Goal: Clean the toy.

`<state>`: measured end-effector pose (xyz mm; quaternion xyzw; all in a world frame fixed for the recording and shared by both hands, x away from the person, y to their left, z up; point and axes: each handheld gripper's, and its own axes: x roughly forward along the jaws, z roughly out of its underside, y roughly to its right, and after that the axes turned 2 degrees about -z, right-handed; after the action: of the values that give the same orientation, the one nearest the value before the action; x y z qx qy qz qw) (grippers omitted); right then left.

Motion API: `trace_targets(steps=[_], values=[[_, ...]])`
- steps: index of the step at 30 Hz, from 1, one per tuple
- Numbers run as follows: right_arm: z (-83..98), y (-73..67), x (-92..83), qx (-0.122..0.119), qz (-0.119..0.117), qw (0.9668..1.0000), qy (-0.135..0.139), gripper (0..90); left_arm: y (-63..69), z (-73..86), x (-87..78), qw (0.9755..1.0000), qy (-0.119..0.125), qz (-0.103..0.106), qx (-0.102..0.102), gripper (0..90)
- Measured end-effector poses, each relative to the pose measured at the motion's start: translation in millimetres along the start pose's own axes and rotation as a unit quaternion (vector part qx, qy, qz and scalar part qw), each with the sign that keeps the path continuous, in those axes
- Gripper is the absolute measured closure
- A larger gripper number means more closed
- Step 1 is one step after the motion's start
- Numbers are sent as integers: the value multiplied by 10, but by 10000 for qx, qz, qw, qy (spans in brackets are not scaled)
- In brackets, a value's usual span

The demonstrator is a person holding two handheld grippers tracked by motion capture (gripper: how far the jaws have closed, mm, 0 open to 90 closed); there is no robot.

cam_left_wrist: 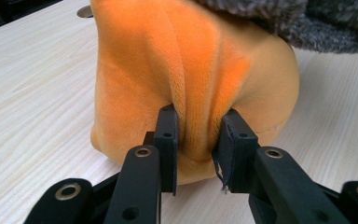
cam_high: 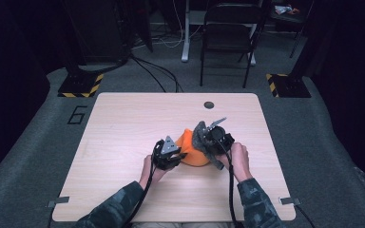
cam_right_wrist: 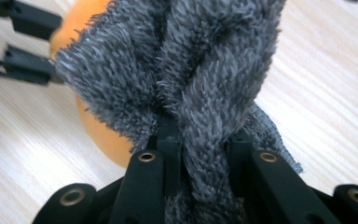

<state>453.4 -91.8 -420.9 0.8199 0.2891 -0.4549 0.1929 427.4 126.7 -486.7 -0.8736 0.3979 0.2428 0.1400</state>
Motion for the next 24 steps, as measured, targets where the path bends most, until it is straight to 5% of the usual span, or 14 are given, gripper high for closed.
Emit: trace_targets(steps=[14, 24], values=[[124, 180, 129, 376, -306, 9981, -369, 741, -15, 11, 4, 10000, 32, 16, -84, 717], [263, 302, 365, 595, -241, 9959, -645, 737, -29, 7, 5, 9999, 40, 46, -111, 718]])
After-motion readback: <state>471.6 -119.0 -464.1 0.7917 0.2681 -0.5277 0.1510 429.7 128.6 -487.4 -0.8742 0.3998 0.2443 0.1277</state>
